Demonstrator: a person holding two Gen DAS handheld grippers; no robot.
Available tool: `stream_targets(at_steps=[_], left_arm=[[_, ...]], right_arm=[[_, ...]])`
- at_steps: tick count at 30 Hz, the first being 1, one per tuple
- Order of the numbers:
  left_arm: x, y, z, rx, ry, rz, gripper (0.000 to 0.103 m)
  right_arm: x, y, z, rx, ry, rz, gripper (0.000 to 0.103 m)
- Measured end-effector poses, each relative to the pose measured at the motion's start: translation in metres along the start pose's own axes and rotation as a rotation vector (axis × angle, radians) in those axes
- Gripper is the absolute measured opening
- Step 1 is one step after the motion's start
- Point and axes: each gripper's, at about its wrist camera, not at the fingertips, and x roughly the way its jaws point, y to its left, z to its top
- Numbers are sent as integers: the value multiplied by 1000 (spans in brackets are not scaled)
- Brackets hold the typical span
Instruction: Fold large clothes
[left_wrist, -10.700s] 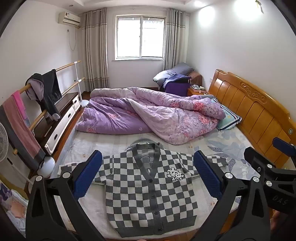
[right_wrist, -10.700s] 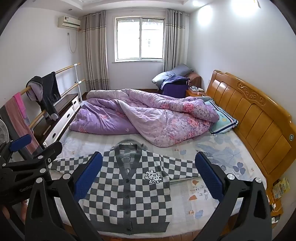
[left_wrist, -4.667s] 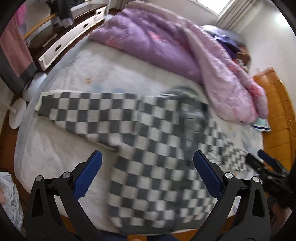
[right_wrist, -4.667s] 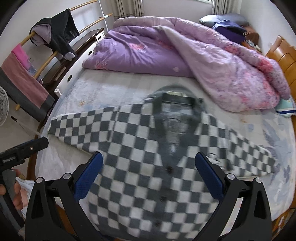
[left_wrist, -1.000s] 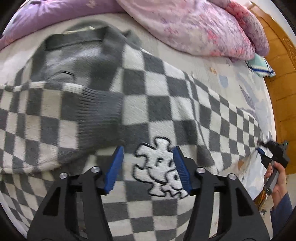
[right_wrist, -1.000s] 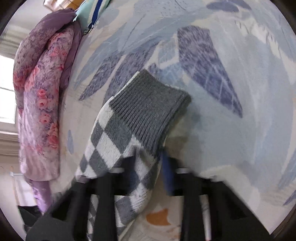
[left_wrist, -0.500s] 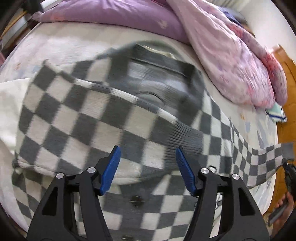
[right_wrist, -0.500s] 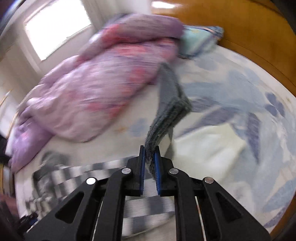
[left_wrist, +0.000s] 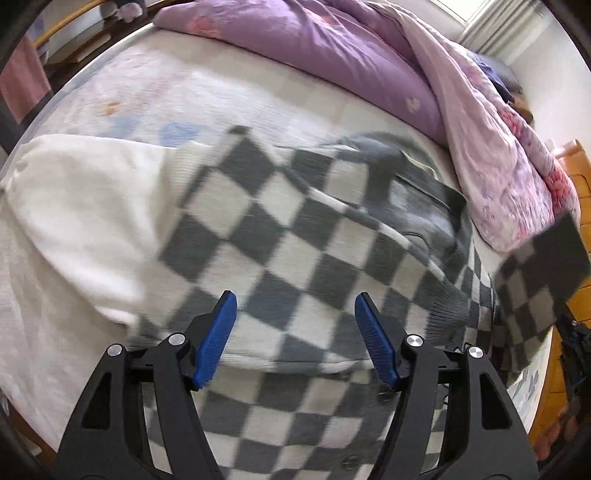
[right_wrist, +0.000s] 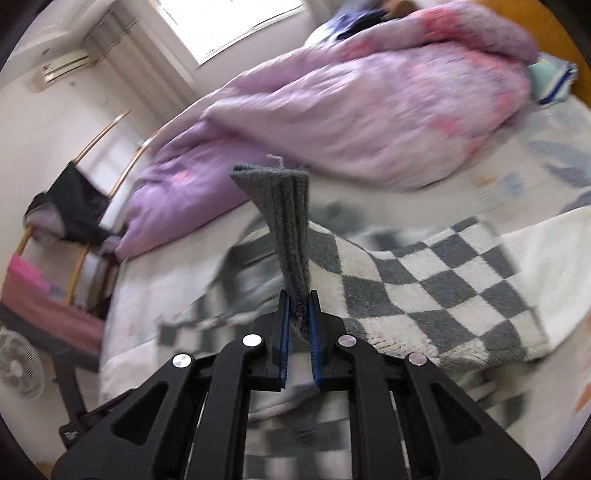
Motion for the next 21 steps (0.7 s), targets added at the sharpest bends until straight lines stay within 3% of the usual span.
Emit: stream_targets(at_steps=[5,10,13,15,18,21], left_arm=[[-16,48,3,-44,-17,12,67],[-28,93,2,-103,-26,19,68],[-31,109,-1,-134,-24,19,69],[-32,116,-3,-149,-20,4,70],[-31,116,-4,-153,-17,-9,72],[-25,105,-3,-150,-6,-31,72]], right_arm=[[47,82,-40,-72,107,80,9],[107,135,-87,-179,239,41,10],[138,136,-114,-221,360,-34,20],[146,129,-123,-229,408,-19,21],[131,126,-122,-243,425,34,34],[101,115,-106,-260,396,85,38]])
